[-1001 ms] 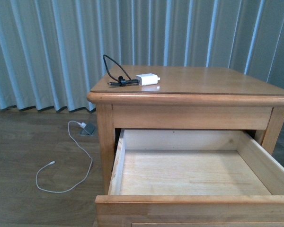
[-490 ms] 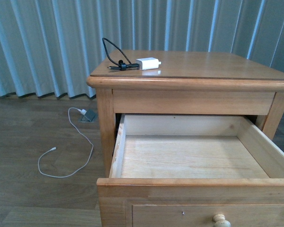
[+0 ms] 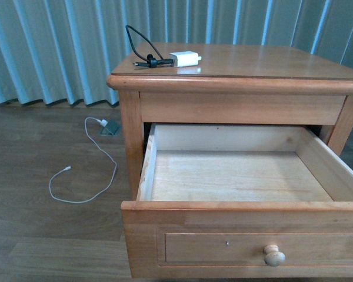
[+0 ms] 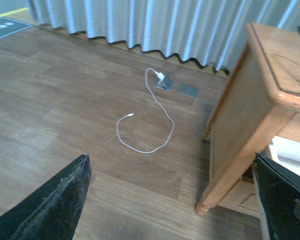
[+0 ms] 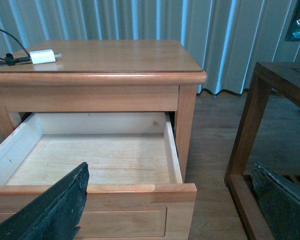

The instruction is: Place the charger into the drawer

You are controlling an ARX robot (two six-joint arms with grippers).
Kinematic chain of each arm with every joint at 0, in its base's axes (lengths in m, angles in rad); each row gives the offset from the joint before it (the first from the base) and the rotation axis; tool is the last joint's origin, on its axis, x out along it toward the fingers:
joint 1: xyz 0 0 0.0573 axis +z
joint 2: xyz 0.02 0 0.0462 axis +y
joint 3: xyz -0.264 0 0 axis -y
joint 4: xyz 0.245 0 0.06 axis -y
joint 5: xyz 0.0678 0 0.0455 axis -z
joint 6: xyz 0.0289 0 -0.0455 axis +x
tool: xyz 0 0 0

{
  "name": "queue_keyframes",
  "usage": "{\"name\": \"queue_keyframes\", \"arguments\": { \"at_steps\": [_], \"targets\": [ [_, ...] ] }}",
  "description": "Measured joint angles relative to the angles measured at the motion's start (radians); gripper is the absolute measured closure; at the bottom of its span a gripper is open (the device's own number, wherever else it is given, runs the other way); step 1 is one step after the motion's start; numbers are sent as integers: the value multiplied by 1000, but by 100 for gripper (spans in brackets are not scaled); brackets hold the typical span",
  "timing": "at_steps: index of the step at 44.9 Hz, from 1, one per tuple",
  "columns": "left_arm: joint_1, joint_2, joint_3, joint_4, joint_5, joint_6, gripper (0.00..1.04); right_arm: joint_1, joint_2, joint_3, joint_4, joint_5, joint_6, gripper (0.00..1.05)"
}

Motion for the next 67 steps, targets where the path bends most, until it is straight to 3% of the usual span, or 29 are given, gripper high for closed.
{"name": "queue_keyframes", "arguments": {
  "at_steps": [10,18,28,34,42,60,67],
  "targets": [
    [-116,521,521,2,153,254,6,0,0,0,0,0,0,8],
    [-161,816,858,-38,175,415,6,0,0,0,0,0,0,8],
    [-191,1191,1304,-109,227,490,6,0,0,0,0,0,0,8],
    [-197,1329,1471,-104,259,465,6,0,0,0,0,0,0,8],
    [-202,1472,1619,-138,278,427,6,0,0,0,0,0,0,8],
    [-215,1579,1775,-381,292,428,7,0,0,0,0,0,0,8],
    [-222,1576,1773,-409,282,446,37,0,0,0,0,0,0,8]
  ]
}}
